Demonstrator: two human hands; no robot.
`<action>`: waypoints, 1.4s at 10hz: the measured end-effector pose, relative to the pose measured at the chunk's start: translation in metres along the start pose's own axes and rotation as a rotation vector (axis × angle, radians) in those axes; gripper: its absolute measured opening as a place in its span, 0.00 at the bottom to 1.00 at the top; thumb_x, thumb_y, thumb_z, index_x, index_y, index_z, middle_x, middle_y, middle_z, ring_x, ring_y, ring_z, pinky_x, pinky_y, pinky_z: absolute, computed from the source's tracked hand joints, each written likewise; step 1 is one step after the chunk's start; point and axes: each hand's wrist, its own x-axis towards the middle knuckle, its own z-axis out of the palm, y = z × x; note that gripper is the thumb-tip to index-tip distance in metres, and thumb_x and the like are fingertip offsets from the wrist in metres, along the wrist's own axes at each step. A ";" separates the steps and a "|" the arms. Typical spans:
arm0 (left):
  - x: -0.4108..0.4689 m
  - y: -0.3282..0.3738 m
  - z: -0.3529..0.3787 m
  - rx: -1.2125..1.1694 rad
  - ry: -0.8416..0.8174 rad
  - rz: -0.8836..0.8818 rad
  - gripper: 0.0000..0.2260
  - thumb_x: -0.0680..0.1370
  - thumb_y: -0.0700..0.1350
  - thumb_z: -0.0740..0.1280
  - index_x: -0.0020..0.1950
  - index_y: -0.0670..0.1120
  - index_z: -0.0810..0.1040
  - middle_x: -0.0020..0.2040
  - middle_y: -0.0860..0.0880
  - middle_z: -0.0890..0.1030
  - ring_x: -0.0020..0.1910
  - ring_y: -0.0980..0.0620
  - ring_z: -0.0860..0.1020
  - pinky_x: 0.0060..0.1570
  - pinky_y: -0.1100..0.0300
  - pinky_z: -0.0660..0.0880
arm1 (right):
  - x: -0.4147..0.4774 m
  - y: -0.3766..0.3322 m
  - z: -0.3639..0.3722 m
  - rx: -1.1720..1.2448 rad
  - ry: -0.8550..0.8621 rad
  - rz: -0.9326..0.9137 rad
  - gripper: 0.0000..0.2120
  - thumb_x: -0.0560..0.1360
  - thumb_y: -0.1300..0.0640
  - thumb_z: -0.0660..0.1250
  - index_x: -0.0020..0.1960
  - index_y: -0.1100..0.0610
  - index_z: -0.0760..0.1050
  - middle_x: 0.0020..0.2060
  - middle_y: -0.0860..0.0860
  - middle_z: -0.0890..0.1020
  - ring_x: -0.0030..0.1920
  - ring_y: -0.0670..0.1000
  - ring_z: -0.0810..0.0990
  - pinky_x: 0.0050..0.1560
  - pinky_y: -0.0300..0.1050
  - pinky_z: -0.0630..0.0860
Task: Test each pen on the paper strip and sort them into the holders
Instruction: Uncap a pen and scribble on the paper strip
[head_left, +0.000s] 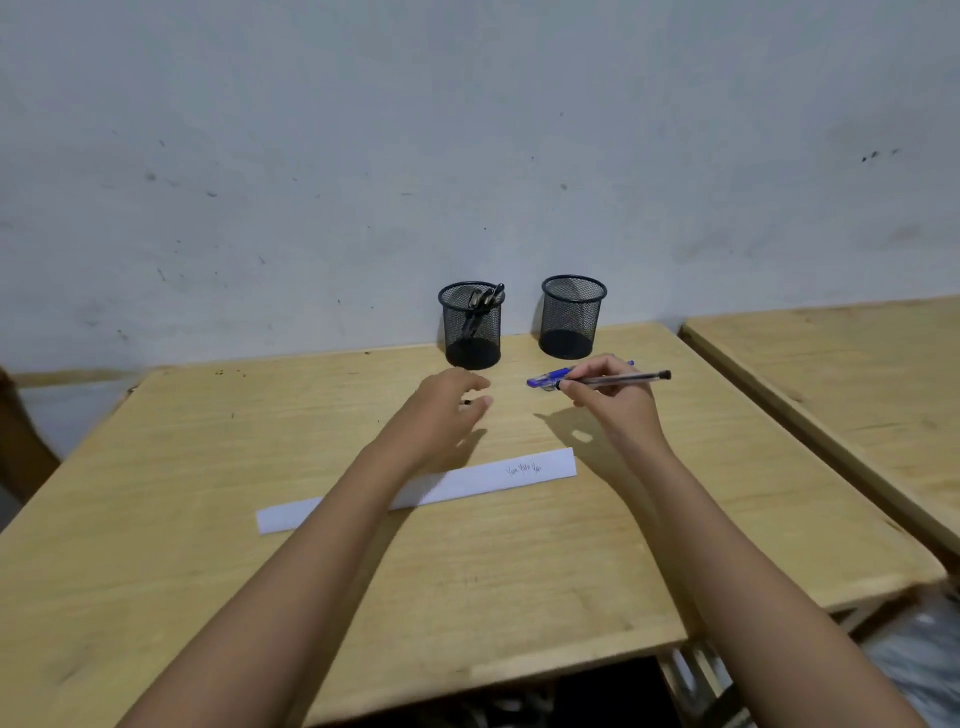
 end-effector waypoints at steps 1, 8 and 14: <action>-0.034 0.024 0.016 0.130 -0.086 0.089 0.17 0.80 0.51 0.57 0.68 0.48 0.70 0.68 0.52 0.72 0.67 0.53 0.69 0.64 0.57 0.66 | -0.011 -0.001 -0.001 0.015 -0.033 -0.021 0.08 0.70 0.71 0.69 0.38 0.61 0.72 0.28 0.45 0.78 0.28 0.43 0.76 0.33 0.36 0.74; -0.043 0.007 0.059 0.428 -0.258 0.036 0.23 0.82 0.55 0.44 0.77 0.52 0.49 0.78 0.51 0.48 0.77 0.53 0.46 0.75 0.51 0.45 | -0.029 0.014 0.003 -0.062 -0.179 0.104 0.16 0.65 0.74 0.64 0.27 0.60 0.63 0.25 0.54 0.67 0.21 0.44 0.68 0.24 0.37 0.67; -0.042 0.008 0.060 0.428 -0.253 0.021 0.23 0.82 0.55 0.44 0.77 0.52 0.49 0.78 0.51 0.48 0.77 0.53 0.46 0.75 0.51 0.45 | -0.026 0.017 0.004 -0.138 -0.188 0.120 0.09 0.66 0.72 0.65 0.32 0.63 0.68 0.27 0.56 0.68 0.25 0.44 0.70 0.28 0.39 0.71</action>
